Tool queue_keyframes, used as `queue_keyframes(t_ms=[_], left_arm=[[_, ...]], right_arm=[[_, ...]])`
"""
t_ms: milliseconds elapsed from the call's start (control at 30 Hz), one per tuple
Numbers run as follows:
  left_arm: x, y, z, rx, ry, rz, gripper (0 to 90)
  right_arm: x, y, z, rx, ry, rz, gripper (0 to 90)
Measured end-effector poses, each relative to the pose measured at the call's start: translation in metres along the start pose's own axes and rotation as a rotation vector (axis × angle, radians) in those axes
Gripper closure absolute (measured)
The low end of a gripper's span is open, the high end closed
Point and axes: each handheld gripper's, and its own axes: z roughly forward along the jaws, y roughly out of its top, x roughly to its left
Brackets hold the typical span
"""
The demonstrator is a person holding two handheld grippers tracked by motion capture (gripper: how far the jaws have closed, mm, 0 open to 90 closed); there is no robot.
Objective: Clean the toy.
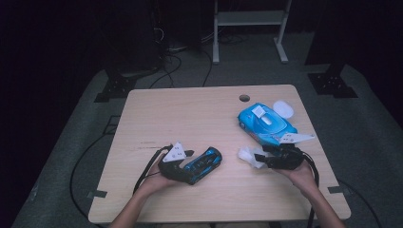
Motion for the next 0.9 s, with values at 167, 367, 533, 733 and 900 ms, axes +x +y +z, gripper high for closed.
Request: queue_keyframes(t_ms=[167, 367, 533, 733, 900], left_arm=[[0.002, -0.001, -0.004, -0.002, 0.006, -0.01, 21.5], [0.003, -0.005, -0.013, -0.002, 0.02, -0.018, 20.4], [0.005, -0.009, -0.02, -0.002, 0.033, -0.026, 19.9], [0.007, -0.017, -0.029, 0.005, 0.062, -0.031, 19.6], [0.008, -0.022, -0.035, 0.007, 0.079, -0.035, 19.1]], right_arm=[[0.0, 0.001, 0.001, 0.001, -0.002, -0.003, 38.3], [0.001, 0.001, 0.002, 0.005, 0.0, -0.006, 37.1], [0.002, 0.001, 0.001, 0.007, -0.003, -0.008, 35.5], [0.003, 0.001, 0.002, 0.008, -0.001, -0.012, 34.6], [0.004, 0.001, 0.003, 0.004, 0.002, -0.013, 34.4]])
